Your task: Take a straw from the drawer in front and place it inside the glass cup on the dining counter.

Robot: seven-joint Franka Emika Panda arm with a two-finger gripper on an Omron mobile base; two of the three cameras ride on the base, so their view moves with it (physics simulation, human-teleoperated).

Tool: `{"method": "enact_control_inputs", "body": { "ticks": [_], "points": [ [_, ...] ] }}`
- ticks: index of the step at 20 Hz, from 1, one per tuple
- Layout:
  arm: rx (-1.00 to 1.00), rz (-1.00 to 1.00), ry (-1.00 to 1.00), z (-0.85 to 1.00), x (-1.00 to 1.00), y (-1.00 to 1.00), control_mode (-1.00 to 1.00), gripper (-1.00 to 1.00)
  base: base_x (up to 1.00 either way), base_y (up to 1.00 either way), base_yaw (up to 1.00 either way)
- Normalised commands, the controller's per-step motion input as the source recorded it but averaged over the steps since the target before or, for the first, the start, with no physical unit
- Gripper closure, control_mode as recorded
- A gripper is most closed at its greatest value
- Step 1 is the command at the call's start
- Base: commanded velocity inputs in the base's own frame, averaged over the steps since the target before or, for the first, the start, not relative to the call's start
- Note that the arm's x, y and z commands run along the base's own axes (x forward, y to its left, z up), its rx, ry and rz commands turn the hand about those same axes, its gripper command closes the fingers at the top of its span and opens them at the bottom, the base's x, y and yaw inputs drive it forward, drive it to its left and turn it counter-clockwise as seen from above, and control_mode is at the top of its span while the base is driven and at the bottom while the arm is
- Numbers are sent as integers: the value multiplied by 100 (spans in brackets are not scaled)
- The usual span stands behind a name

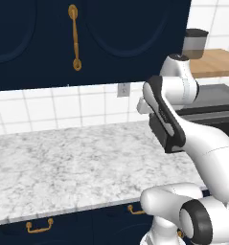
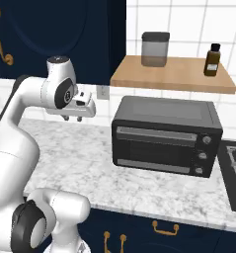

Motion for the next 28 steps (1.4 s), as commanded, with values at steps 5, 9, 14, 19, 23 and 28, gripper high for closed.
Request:
{"method": "enact_control_inputs", "body": {
  "ticks": [5,9,14,19,23,28],
  "points": [
    [0,0,0,0,0,0,100,-100,-36,2,0],
    [0,0,0,0,0,0,100,-100,-76,0,0],
    [0,0,0,0,0,0,100,-100,-7,-40,33],
    [0,0,0,0,0,0,100,-100,0,-66,66],
    [0,0,0,0,0,0,100,-100,0,-67,67],
    [0,0,0,0,0,0,100,-100,-11,-72,65]
  ]
}}
